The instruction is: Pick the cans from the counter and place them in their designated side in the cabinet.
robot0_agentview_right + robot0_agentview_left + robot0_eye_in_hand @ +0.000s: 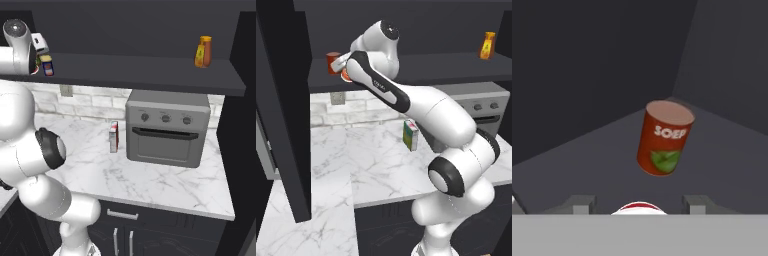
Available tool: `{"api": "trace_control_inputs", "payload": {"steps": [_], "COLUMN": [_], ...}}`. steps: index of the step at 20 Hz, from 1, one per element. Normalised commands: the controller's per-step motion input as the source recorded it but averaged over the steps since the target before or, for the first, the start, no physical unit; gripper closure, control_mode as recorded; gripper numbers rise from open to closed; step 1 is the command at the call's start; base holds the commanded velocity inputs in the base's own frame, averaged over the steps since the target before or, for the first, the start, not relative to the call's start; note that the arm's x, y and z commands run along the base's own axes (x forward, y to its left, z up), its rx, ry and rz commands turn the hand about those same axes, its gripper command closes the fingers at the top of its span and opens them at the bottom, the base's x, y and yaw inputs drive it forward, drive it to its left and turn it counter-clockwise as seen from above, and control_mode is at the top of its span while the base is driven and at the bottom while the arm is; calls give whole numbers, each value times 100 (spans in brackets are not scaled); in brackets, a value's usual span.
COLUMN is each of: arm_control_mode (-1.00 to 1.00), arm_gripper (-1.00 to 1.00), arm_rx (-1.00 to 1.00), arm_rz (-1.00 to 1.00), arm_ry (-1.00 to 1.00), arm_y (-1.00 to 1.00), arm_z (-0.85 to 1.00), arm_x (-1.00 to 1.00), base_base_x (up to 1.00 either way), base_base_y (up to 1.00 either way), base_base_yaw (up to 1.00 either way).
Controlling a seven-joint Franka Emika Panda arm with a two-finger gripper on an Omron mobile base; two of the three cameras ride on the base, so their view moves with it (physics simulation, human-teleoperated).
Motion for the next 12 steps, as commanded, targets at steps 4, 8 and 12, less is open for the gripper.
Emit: {"api": "trace_control_inputs", "payload": {"steps": [4, 8, 12], "arm_control_mode": [-100, -100, -100], "arm_gripper": [100, 100, 100], "arm_rx": [-1, -1, -1], "arm_rz": [0, 0, 0], "arm_ry": [0, 1, 1], "arm_y": [6, 5, 4], "arm_z": [-4, -8, -7], "arm_x": [12, 12, 14], "base_base_x": [0, 0, 0], "base_base_y": [0, 0, 0], "base_base_yaw": [0, 0, 0]}}
